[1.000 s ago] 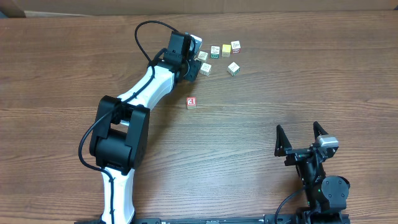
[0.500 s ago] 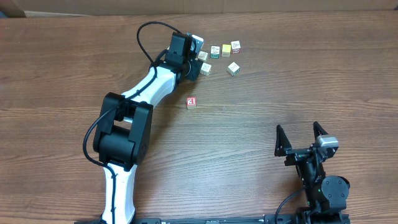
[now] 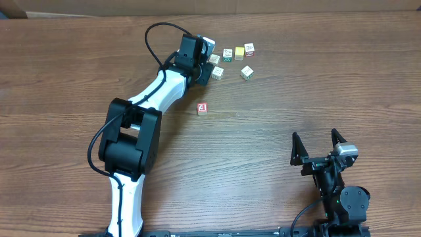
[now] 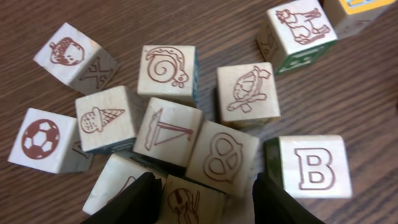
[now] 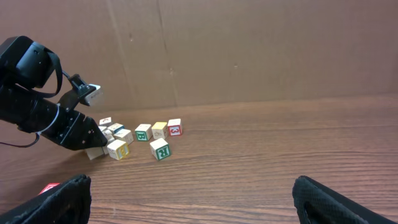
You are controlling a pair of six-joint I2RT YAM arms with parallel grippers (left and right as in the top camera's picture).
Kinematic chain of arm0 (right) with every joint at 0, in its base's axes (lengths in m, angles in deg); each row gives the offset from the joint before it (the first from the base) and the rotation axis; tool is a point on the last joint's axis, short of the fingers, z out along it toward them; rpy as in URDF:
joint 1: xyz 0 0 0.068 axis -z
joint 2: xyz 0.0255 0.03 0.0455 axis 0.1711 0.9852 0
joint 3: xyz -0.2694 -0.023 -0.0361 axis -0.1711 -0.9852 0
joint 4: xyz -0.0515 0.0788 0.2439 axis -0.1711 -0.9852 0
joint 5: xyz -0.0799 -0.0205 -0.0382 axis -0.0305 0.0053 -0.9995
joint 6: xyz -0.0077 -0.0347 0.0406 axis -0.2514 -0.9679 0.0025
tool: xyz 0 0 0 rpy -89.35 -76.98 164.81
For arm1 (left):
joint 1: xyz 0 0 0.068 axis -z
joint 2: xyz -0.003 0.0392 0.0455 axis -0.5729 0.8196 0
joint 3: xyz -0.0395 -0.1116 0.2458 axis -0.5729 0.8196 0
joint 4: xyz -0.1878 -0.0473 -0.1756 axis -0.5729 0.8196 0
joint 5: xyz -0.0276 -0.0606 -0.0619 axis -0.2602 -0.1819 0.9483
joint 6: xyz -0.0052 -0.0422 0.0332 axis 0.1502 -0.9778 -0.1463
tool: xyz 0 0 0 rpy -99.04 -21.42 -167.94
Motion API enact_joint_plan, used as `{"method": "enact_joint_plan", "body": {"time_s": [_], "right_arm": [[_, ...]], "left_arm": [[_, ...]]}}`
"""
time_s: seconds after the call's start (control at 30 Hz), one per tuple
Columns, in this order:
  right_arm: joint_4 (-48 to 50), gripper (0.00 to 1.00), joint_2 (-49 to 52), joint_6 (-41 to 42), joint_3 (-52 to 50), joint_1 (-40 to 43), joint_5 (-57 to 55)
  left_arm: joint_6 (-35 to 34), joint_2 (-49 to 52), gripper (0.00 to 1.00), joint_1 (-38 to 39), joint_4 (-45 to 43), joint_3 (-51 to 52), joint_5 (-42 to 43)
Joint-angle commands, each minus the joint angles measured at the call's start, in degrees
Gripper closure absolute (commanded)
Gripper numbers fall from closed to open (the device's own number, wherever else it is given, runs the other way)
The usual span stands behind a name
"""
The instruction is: Form a horizontal line
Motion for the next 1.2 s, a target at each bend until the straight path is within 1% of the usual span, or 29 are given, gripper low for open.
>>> {"method": "enact_joint_plan", "body": {"time_s": [0.0, 0.2, 0.4, 0.5, 0.7, 0.83, 1.17], "right_arm": [[0.2, 0.0, -0.44, -0.39, -0.59, 0.31, -0.48], [0.2, 0.0, -0.44, -0.39, -0.59, 0.31, -0.48], [0.2, 0.0, -0.44, -0.39, -0.59, 0.31, -0.48], [0.2, 0.0, -0.44, -0.39, -0.59, 0.31, -0.48], [0.2, 0.0, -0.44, -0.39, -0.59, 0.31, -0.48], [0.2, 0.0, -0.44, -0.39, -0.59, 0.31, -0.48], [0.2, 0.0, -0.44, -0.39, -0.59, 0.31, -0.48]], "left_arm": [[0.13, -0.46, 0.54, 0.35, 2.49, 0.76, 0.63], [0.17, -0.52, 0.53, 0.37, 4.81, 0.76, 0.59], [0.13, -0.59, 0.51, 0.5, 4.74, 0.42, 0.61], [-1.18, -0.59, 0.51, 0.48, 4.24, 0.28, 0.61], [-1.16, -0.59, 0.55, 0.48, 3.93, 0.28, 0.61], [-1.16, -0.59, 0.6, 0.48, 3.93, 0.28, 0.61], [-1.81, -0.7, 0.64, 0.66, 3.91, 0.24, 0.61]]}}
